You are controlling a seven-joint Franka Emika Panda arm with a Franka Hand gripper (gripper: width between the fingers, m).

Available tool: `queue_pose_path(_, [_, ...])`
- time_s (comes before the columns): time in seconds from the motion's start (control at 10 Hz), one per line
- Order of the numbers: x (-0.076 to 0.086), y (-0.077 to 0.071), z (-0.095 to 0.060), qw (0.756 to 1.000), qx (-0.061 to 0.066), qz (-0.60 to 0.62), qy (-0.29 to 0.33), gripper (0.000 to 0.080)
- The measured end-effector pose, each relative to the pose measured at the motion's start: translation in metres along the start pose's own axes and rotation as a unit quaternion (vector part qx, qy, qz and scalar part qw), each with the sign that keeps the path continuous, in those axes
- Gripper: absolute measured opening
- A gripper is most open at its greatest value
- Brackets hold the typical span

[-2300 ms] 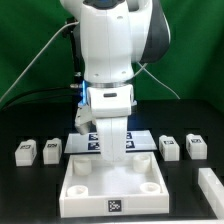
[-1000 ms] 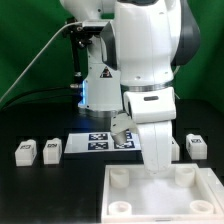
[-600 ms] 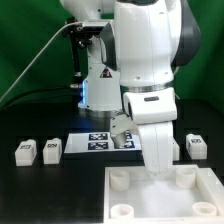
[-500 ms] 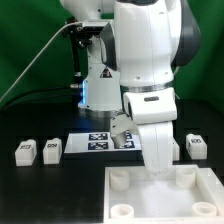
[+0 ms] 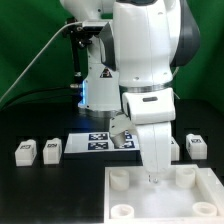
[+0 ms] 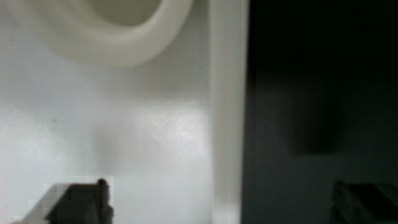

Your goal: Assemble one leg

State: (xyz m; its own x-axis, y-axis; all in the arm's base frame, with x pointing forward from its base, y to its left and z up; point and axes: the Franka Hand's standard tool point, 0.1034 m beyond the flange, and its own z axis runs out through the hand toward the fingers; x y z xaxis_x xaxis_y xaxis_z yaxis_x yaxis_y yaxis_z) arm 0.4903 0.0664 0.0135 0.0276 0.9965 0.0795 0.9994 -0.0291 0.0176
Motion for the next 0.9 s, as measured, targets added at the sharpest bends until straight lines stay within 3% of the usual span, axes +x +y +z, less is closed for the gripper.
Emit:
queue_pose_path(0.7, [-0.0012, 0.0001, 0.0000, 1.000, 0.000, 0.002, 0.000, 0.0649])
queue_pose_path(0.9, [0.0014, -0.0013, -0.0089, 0.999, -0.005, 0.045, -0.002, 0.0649])
